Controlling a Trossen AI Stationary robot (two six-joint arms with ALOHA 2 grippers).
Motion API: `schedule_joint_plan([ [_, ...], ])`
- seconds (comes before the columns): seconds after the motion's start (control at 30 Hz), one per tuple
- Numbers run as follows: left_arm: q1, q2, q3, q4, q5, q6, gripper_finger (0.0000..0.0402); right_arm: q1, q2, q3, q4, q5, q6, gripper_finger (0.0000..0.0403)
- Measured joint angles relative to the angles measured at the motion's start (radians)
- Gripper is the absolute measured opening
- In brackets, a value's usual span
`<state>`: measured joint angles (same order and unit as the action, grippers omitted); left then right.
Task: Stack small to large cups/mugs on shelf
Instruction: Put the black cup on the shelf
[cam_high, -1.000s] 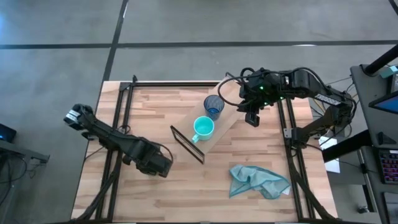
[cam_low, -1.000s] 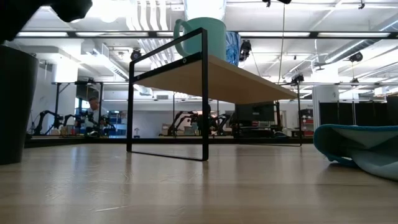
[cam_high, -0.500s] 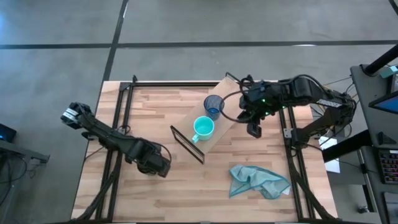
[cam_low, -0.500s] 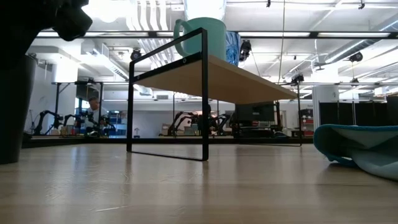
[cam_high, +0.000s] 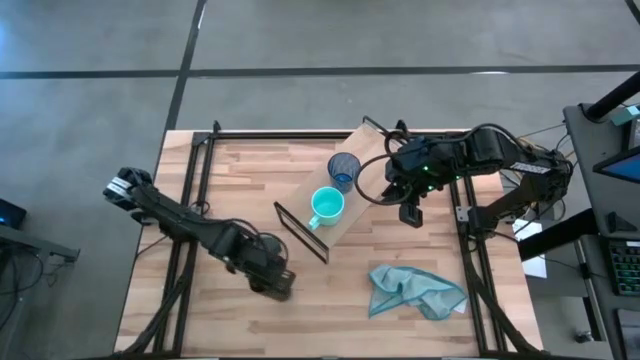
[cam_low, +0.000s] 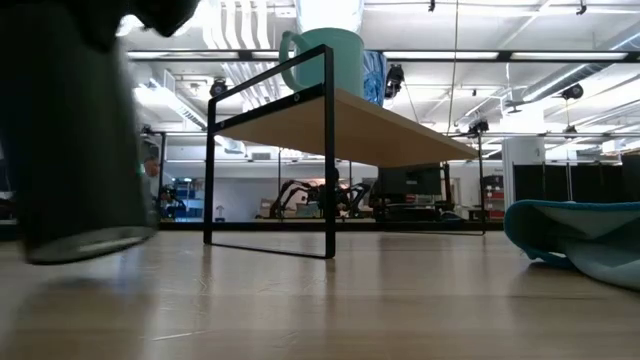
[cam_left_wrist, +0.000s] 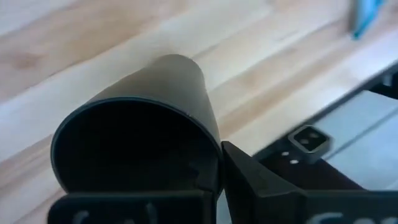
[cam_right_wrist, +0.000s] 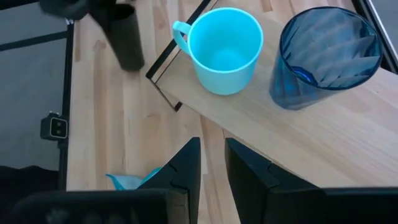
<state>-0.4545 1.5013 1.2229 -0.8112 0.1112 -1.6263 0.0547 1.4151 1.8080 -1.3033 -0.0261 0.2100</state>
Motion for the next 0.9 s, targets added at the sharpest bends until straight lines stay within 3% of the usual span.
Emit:
schedule_joint_plan([
  [0.13, 0.027, 0.109, 0.089, 0.074, 0.019, 0.109, 0.0000, 0.000, 0.000, 0.000, 0.000, 0.000, 0.000, 0.0068],
  [0.37, 0.099, 0.341, 0.382, 0.054, 0.072, 0.459, 0.0000, 0.000, 0.000, 0.000, -0.001, 0.000, 0.000, 0.0068],
  [0.63, 0.206, 0.503, 0.711, -0.171, 0.037, 0.763, 0.0000, 0.000, 0.000, -0.026, -0.020, 0.000, 0.000, 0.0068],
  [0.9, 0.224, 0.583, 0.828, -0.220, 0.013, 0.885, 0.0000, 0.021, -0.002, -0.102, -0.108, 0.001, 0.026, 0.0068],
])
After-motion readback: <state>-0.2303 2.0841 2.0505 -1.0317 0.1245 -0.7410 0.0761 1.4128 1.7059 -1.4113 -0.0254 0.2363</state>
